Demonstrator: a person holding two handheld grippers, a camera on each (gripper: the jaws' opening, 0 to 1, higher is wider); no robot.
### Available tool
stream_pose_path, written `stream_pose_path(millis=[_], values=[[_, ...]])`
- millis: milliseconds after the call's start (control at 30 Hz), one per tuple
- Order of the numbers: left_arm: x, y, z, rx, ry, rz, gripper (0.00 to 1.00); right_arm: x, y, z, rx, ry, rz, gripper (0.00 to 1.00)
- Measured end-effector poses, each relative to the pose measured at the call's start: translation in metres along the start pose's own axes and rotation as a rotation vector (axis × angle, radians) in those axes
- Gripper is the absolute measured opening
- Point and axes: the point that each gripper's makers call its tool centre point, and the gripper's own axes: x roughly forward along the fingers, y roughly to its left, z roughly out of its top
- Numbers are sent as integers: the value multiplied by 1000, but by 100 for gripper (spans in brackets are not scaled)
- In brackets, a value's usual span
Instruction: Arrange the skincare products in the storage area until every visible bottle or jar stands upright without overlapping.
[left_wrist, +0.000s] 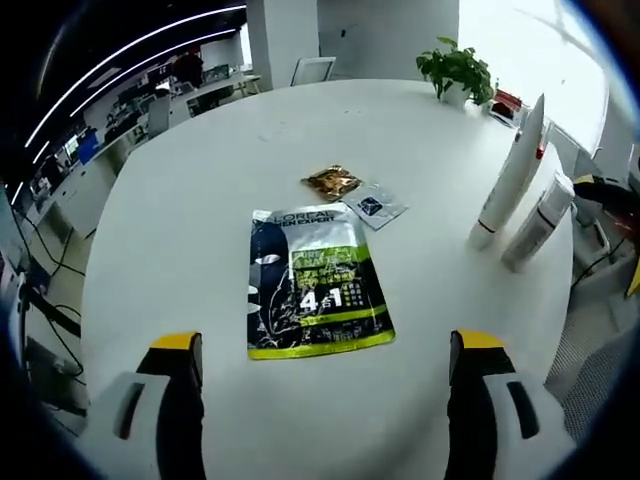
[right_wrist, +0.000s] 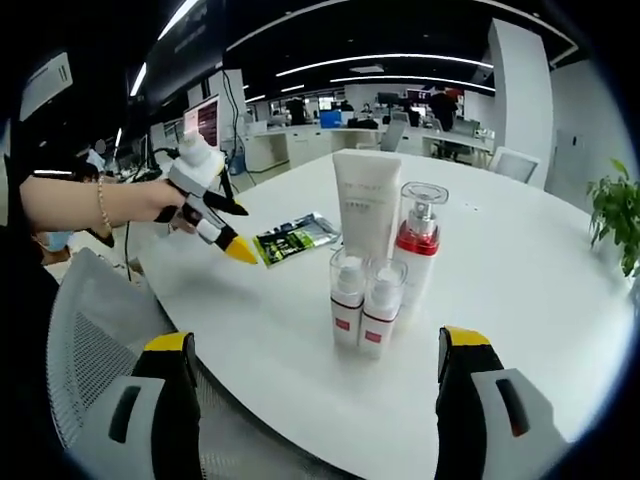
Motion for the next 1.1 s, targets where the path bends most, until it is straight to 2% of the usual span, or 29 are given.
stream_pose_path(millis=[300, 733, 967, 1100], values=[[18, 8, 6, -7, 30, -13, 97, 2, 1, -3, 0, 19, 2, 100], [40, 16, 5, -13, 64, -1, 95, 3, 2, -5, 5, 35, 7, 100], [48, 17, 1, 13, 96, -3, 93, 3, 3, -5, 3, 36, 13, 100], [44, 16, -3, -12, 114, -4, 91, 4, 4, -6, 6, 44, 20, 99]])
